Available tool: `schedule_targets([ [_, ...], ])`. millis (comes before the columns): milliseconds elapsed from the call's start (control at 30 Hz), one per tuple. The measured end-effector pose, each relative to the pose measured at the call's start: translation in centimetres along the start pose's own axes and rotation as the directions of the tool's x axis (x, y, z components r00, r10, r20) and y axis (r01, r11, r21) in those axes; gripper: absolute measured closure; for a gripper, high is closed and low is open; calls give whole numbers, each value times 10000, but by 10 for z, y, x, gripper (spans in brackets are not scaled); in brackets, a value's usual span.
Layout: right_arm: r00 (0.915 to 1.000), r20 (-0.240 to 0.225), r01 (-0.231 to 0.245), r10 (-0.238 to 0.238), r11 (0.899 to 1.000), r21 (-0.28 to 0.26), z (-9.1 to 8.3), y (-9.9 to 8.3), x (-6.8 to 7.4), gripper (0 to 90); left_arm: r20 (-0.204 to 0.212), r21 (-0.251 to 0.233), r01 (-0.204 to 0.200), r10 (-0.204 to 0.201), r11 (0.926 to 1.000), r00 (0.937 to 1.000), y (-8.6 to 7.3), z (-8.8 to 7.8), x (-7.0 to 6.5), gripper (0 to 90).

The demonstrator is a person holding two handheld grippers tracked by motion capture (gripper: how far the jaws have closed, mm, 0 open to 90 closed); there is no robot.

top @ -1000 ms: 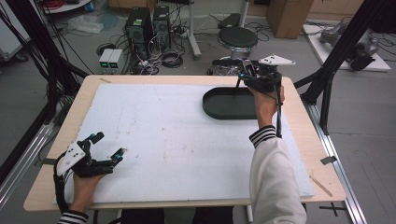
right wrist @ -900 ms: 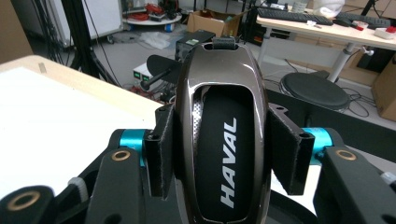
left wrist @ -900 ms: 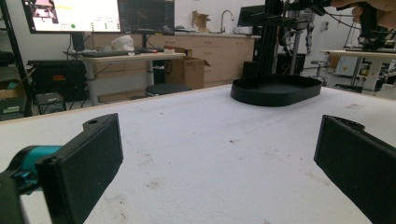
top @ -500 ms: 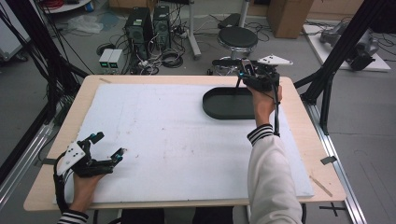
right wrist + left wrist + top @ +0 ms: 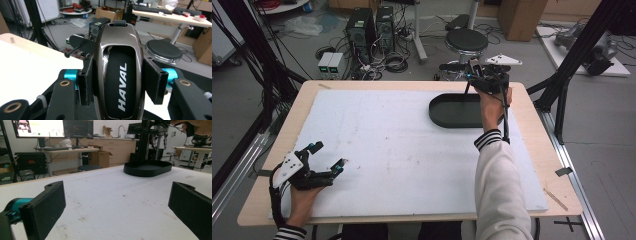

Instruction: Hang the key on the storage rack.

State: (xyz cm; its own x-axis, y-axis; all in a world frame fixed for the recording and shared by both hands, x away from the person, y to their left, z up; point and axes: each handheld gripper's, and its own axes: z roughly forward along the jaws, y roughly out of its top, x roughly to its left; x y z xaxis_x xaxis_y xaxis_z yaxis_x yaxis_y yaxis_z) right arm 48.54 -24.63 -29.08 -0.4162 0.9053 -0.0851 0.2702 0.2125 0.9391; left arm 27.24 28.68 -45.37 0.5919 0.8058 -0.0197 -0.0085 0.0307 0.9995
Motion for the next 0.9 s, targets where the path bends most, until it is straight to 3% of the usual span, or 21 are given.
schedule_targets([
  [400, 9997, 211, -143, 136, 9992, 377, -3, -5, -10, 480, 14, 15, 12, -12, 10000, 10000, 0, 0, 0, 17],
  [633, 9987, 256, -444, 430, 9974, 576, -3, -17, -14, 479, 43, 3, -33, 33, 10000, 10000, 0, 0, 0, 17],
  [900, 9989, 200, -438, 423, 9955, 843, -6, -26, -15, 480, 37, -6, -30, 30, 10000, 10000, 0, 0, 0, 17],
])
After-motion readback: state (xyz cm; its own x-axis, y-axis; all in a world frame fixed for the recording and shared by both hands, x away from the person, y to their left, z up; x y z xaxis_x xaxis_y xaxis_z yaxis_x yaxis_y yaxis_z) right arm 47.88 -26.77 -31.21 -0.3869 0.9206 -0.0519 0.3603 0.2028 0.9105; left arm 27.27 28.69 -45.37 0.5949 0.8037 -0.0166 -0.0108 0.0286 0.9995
